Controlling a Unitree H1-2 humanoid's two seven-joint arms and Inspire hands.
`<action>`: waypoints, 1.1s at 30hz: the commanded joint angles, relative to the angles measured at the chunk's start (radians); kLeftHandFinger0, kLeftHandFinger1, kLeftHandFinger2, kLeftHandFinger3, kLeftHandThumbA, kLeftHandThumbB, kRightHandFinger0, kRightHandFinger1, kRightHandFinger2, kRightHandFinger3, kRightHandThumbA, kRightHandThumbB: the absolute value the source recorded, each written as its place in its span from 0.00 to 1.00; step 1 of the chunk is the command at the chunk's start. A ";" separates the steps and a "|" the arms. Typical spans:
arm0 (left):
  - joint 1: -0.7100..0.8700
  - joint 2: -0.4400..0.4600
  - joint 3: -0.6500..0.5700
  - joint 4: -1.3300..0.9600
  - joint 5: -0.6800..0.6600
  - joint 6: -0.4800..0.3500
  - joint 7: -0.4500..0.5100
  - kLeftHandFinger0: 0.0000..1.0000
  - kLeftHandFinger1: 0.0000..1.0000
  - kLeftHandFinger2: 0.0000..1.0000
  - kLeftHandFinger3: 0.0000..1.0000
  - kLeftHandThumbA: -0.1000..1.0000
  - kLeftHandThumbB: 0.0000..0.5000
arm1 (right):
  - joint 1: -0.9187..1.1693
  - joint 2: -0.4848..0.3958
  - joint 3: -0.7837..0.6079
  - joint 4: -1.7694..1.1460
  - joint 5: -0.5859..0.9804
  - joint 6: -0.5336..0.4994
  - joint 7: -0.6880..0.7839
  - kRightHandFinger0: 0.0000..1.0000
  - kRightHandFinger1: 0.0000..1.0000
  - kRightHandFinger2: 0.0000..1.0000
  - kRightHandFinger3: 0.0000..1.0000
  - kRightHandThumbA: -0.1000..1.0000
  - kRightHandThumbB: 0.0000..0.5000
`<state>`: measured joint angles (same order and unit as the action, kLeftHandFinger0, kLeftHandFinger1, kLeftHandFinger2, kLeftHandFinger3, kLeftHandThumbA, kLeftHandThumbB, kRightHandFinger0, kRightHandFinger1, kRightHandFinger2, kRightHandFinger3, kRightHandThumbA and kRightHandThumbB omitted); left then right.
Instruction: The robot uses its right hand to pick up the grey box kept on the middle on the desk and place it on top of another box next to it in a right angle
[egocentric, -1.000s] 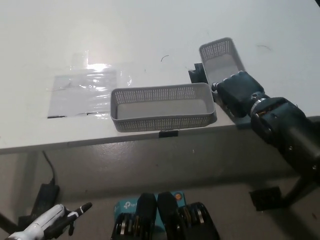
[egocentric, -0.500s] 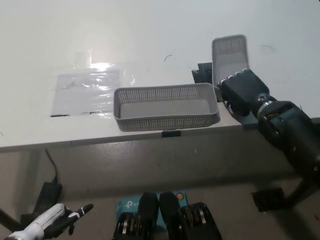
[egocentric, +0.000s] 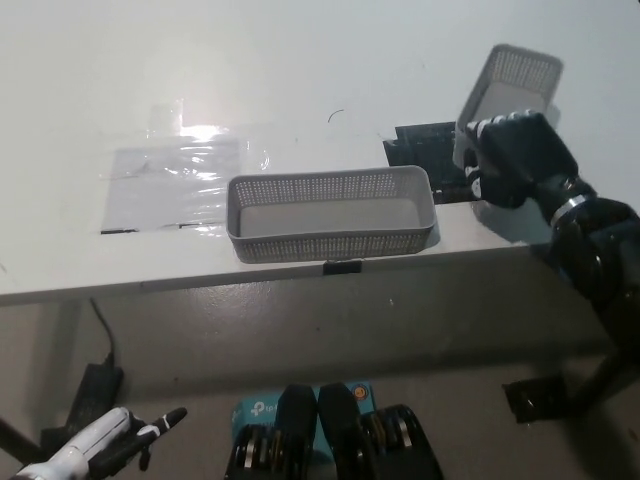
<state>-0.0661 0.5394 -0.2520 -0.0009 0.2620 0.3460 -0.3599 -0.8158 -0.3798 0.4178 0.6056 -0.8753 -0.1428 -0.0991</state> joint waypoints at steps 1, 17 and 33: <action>0.002 0.018 0.016 -0.019 0.001 -0.018 -0.006 0.04 0.00 0.02 0.14 0.97 0.51 | -0.107 -0.038 -0.033 -0.065 0.017 -0.053 -0.054 0.00 0.09 0.42 0.38 0.00 0.41; -0.009 0.023 0.007 -0.012 0.011 -0.004 -0.020 0.00 0.00 0.02 0.19 0.98 0.49 | -0.033 0.066 -0.029 -0.426 0.209 -0.004 0.276 0.00 0.00 0.32 0.18 0.00 0.58; -0.024 0.017 0.014 -0.007 0.000 -0.002 -0.034 0.00 0.00 0.02 0.15 0.95 0.50 | 0.062 0.093 0.017 -0.379 0.217 -0.127 0.276 0.00 0.01 0.34 0.19 0.00 0.53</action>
<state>-0.0738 0.5392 -0.2498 0.0041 0.2657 0.3481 -0.3772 -0.7434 -0.2694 0.4401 0.2289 -0.6903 -0.2164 0.1629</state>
